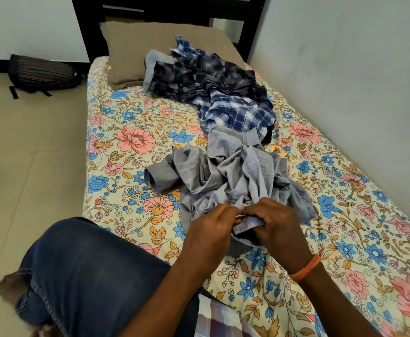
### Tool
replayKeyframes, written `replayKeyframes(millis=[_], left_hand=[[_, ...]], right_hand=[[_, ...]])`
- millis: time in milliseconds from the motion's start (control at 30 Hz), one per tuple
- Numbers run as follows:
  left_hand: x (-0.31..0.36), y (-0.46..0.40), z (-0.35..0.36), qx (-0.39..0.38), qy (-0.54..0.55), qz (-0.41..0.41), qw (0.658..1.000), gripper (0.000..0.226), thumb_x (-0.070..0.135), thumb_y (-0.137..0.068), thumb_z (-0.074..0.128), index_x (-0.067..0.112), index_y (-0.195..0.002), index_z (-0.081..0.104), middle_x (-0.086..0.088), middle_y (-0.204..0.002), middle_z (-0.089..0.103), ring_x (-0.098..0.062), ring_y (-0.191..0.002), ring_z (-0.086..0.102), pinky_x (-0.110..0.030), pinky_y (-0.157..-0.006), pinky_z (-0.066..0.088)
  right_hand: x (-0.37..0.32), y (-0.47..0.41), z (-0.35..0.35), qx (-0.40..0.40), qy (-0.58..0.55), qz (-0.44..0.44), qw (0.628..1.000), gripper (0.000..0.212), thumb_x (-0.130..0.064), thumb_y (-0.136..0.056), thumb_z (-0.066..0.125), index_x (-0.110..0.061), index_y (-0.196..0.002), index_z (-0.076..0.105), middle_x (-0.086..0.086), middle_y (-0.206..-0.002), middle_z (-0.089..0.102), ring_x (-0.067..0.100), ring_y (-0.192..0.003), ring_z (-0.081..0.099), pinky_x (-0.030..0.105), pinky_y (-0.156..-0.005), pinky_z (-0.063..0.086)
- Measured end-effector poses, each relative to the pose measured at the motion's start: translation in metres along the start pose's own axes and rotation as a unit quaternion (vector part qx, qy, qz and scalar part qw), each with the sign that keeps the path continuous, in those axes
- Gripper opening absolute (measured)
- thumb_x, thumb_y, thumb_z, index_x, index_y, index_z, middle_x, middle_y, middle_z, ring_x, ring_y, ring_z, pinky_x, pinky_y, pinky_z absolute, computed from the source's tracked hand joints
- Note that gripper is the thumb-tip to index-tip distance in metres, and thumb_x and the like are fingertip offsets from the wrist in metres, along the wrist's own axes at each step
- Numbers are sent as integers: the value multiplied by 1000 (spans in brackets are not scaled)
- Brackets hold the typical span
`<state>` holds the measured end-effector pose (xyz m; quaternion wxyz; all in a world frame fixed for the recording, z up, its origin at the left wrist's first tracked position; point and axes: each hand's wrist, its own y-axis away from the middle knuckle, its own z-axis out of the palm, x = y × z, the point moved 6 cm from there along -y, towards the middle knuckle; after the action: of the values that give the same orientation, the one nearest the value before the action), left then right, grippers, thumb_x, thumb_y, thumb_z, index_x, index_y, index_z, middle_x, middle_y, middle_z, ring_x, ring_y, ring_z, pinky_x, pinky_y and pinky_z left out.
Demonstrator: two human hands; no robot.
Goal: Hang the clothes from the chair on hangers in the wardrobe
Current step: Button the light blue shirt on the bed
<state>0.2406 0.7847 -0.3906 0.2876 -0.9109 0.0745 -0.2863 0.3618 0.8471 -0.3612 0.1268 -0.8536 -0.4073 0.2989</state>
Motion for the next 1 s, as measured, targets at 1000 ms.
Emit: replayKeyframes(millis=[1000], left_hand=[[-21,-8,27,-160,225,-184,943,19,36,-94,64,23,-85,75,7,-71,70,-7,-62,63,-32,-60,53]], right_hand=[[20,-8,-19,-232,-235,129,935,27,-39,-81,77,-13,-85,77,4,-73,74,9,-52,65,23,-50,53]])
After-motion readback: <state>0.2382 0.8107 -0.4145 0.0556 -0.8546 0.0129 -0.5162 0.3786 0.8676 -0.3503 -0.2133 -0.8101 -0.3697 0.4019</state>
